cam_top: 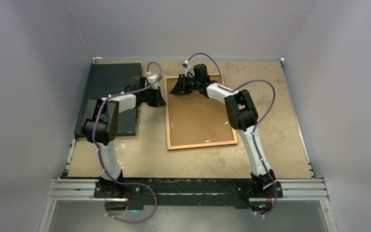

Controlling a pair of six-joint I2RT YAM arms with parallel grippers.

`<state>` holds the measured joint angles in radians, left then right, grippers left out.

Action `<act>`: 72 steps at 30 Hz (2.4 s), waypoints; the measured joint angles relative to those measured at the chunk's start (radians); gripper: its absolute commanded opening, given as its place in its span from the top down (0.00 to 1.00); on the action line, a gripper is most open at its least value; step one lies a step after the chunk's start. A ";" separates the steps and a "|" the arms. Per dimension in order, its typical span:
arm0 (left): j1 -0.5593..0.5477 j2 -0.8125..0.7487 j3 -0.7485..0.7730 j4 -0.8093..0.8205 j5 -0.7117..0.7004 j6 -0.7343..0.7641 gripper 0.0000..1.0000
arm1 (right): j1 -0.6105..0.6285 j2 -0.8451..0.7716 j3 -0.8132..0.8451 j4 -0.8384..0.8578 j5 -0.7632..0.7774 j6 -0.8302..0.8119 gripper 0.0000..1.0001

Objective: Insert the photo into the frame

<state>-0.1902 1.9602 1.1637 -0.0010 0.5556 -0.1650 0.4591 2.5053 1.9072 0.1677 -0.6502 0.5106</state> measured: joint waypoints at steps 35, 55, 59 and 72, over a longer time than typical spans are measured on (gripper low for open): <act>0.003 0.002 0.000 0.003 0.010 0.000 1.00 | 0.032 -0.005 -0.029 0.054 0.005 -0.032 0.74; 0.006 0.005 0.000 0.007 0.018 0.000 1.00 | 0.045 0.025 0.026 -0.031 -0.114 -0.062 0.77; 0.007 0.005 0.000 0.007 0.019 0.000 1.00 | 0.033 -0.013 -0.078 0.059 -0.161 -0.005 0.74; 0.011 0.005 0.000 0.007 0.026 0.000 1.00 | -0.014 -0.135 -0.263 0.212 -0.115 0.106 0.66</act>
<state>-0.1795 1.9656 1.1633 0.0059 0.5812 -0.1654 0.4454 2.3703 1.6444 0.3801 -0.7650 0.6167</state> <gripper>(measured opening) 0.006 0.340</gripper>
